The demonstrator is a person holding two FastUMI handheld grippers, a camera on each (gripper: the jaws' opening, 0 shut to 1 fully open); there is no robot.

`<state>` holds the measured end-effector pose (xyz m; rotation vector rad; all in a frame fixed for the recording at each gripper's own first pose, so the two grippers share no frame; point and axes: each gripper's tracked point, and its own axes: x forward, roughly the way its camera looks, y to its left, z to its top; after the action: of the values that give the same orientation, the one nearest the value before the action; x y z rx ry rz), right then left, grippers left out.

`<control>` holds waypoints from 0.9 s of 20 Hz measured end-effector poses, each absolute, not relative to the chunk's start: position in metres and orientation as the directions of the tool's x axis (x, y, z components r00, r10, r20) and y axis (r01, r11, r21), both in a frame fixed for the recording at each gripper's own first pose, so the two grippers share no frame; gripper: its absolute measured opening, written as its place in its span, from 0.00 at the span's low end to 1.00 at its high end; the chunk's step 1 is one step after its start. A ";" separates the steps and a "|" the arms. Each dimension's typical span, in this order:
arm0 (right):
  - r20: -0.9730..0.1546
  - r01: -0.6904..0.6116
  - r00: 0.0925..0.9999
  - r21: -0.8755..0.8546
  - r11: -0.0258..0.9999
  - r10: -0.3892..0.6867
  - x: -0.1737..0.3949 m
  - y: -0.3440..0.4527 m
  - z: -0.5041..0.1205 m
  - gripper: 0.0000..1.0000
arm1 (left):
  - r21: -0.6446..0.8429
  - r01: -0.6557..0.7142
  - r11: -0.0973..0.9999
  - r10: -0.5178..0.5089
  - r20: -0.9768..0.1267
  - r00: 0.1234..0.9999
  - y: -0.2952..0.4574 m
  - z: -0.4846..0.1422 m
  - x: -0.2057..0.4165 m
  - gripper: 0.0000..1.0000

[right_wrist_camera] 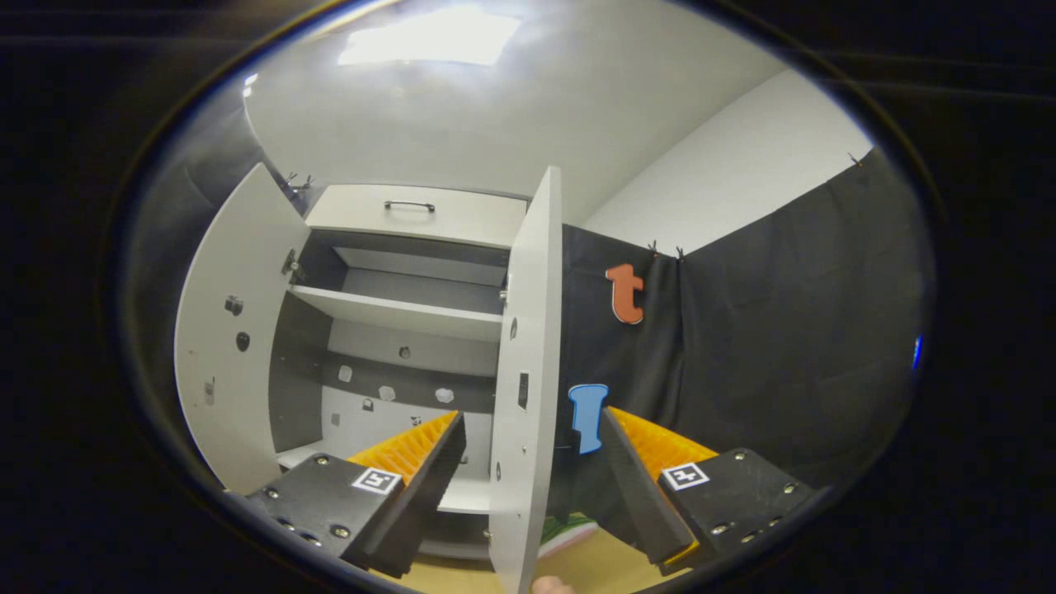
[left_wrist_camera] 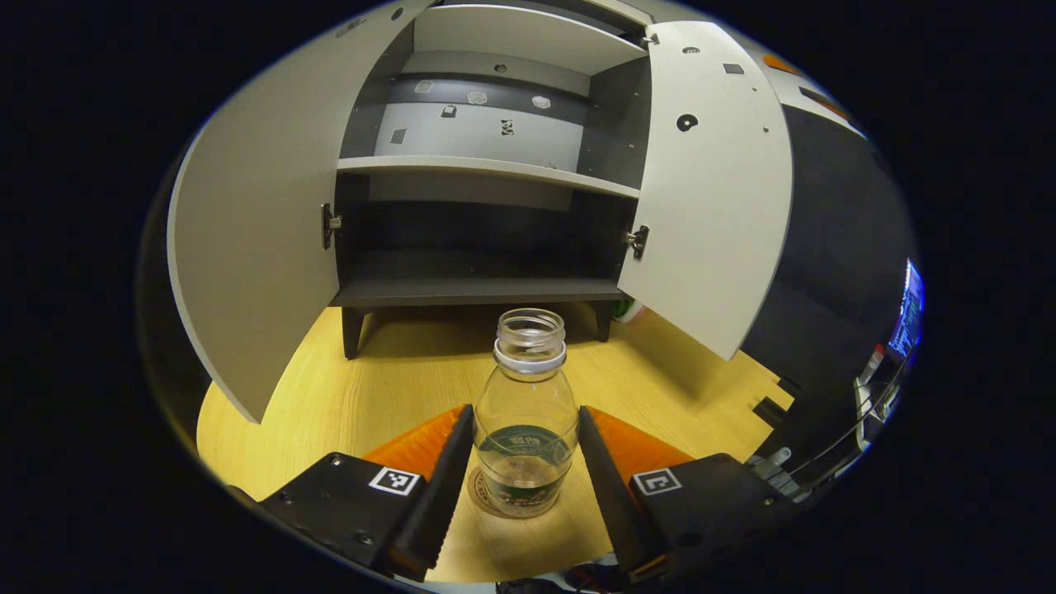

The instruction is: Grasp the bottle in the cabinet with the left hand and place it on the coaster, then close the right door with the right hand and the left door with the left hand.

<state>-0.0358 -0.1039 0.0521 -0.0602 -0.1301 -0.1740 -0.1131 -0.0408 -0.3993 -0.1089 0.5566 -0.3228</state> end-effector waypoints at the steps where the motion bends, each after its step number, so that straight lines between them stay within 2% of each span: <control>1: 0.134 0.175 0.977 -0.045 0.984 -0.168 -0.036 -0.104 0.051 0.99 | -0.186 0.274 0.944 -0.331 -0.504 0.798 -0.041 -0.398 -0.116 0.79; 10: 0.129 0.163 0.979 -0.040 0.986 -0.156 -0.037 -0.103 0.050 0.99 | -0.176 0.260 0.949 -0.314 -0.518 0.796 -0.039 -0.397 -0.115 0.78; 12: 0.127 0.168 0.979 -0.041 0.985 -0.161 -0.039 -0.104 0.050 0.99 | -0.169 0.261 0.950 -0.311 -0.507 0.804 -0.038 -0.394 -0.108 0.81; 18: 0.119 0.179 0.978 -0.058 0.982 -0.171 -0.043 -0.106 0.048 0.99 | -0.191 0.251 0.949 -0.314 -0.506 0.803 -0.039 -0.402 -0.101 0.79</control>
<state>-0.0432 -0.1061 0.0480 -0.0684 -0.1139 -0.1761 -0.1008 -0.0386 -0.4018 -0.1164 0.5620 -0.3037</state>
